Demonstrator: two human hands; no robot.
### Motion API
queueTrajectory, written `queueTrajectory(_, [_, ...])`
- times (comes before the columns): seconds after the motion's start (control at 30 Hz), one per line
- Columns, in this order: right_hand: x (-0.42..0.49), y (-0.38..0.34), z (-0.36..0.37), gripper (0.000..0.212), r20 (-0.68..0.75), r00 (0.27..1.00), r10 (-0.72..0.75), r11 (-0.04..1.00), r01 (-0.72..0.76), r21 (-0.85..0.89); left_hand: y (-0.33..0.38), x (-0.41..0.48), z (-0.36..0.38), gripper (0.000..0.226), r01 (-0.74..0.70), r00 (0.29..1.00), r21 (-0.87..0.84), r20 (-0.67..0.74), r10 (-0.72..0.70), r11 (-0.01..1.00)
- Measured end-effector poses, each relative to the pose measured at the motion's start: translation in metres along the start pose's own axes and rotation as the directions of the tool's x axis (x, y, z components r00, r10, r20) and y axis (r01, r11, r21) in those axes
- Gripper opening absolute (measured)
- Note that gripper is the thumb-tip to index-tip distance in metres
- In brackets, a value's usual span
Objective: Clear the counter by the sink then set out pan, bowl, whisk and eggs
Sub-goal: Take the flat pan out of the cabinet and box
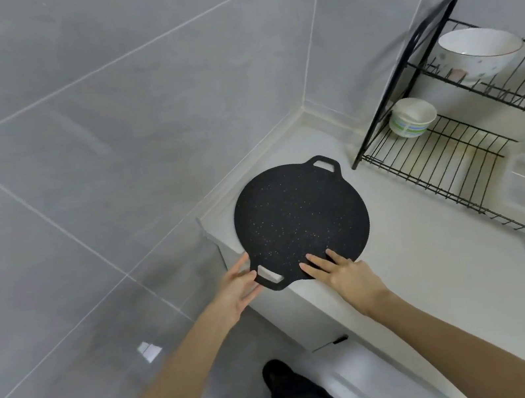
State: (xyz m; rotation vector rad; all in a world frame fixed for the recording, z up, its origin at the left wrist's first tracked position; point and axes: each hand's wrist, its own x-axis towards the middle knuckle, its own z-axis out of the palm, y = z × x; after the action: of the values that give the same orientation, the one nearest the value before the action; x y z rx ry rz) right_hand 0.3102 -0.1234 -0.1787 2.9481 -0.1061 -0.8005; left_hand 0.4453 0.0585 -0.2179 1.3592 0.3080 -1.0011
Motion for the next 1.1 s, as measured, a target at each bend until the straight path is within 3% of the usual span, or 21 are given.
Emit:
queueTrajectory(0.3, [0.007, 0.005, 0.002, 0.079, 0.032, 0.999, 0.001, 1.0, -0.001, -0.008, 0.011, -0.008, 0.0, 0.058, -0.005, 1.0, 0.061, 0.023, 0.003, 0.998])
queueTrajectory(0.47, [0.004, 0.0, 0.003, 0.085, 0.008, 0.996, 0.085, 0.992, -0.086, 0.089, 0.012, -0.016, 0.005, 0.053, -0.009, 0.999, 0.113, -0.033, 0.013, 0.994])
queueTrajectory(0.7, [-0.025, 0.001, -0.002, 0.063, -0.056, 0.981, 0.187, 0.96, -0.17, 0.223, 0.02, -0.048, 0.002, 0.045, -0.086, 0.996, 0.251, -0.015, 0.092, 0.964])
queueTrajectory(0.97, [-0.095, -0.013, 0.01, 0.052, -0.291, 0.874, 0.389, 0.897, -0.286, 0.338, 0.027, -0.1, 0.034, 0.043, -0.264, 0.957, 0.32, 0.203, 0.207, 0.91])
queueTrajectory(1.1, [-0.144, -0.019, 0.029, 0.051, -0.293, 0.79, 0.538, 0.821, -0.413, 0.394, 0.014, -0.126, 0.071, 0.038, -0.331, 0.912, 0.373, 0.363, 0.192, 0.867])
